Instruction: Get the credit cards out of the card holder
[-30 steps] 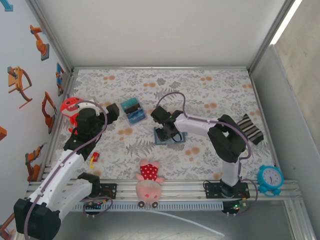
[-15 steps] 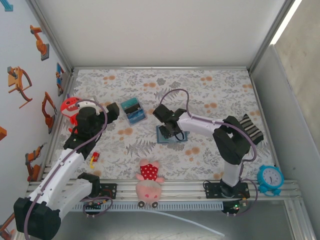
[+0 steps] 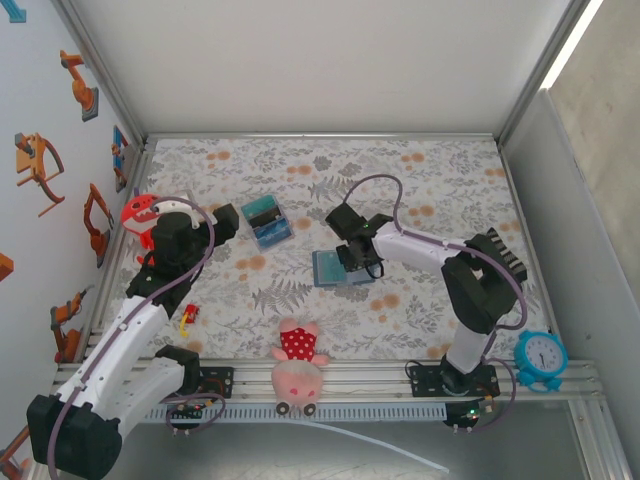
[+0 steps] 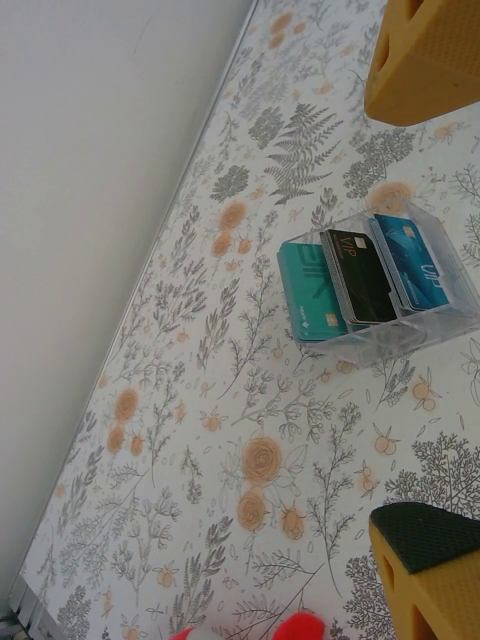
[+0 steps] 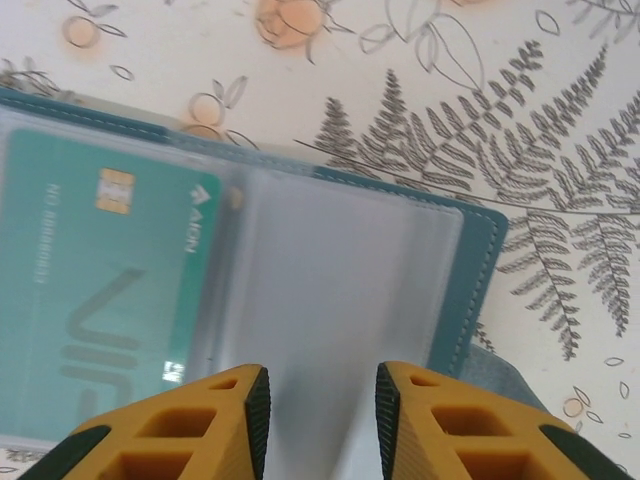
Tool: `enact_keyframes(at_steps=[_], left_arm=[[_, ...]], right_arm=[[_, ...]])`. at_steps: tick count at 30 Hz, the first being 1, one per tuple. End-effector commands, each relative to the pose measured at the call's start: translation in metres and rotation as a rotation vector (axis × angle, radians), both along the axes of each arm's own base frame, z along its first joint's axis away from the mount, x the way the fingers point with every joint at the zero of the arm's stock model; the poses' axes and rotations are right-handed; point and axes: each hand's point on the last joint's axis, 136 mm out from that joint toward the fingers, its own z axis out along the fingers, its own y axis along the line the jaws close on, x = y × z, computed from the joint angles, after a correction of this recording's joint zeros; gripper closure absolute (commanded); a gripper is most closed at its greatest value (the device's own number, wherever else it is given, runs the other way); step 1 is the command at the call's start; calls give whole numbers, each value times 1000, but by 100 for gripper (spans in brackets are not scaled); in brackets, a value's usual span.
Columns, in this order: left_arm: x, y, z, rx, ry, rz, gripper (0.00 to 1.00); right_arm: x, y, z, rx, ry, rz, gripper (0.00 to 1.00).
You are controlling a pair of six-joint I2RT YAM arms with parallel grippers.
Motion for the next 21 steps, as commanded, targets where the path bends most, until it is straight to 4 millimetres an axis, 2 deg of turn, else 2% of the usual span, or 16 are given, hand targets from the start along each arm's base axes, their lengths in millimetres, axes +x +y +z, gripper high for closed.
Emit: enact_keyframes(at_steps=[1, 9, 18, 21], left_arm=[[2, -4, 16, 0, -33, -21, 3], [3, -8, 14, -1, -22, -41, 3], [0, -11, 9, 32, -3, -54, 3], [-1, -12, 6, 46, 6, -53, 3]], right_arm=[[-1, -8, 7, 29, -14, -45, 67], [-2, -22, 3, 22, -14, -79, 73], [5, -30, 31, 56, -87, -103, 73], [6, -24, 38, 97, -90, -102, 73]])
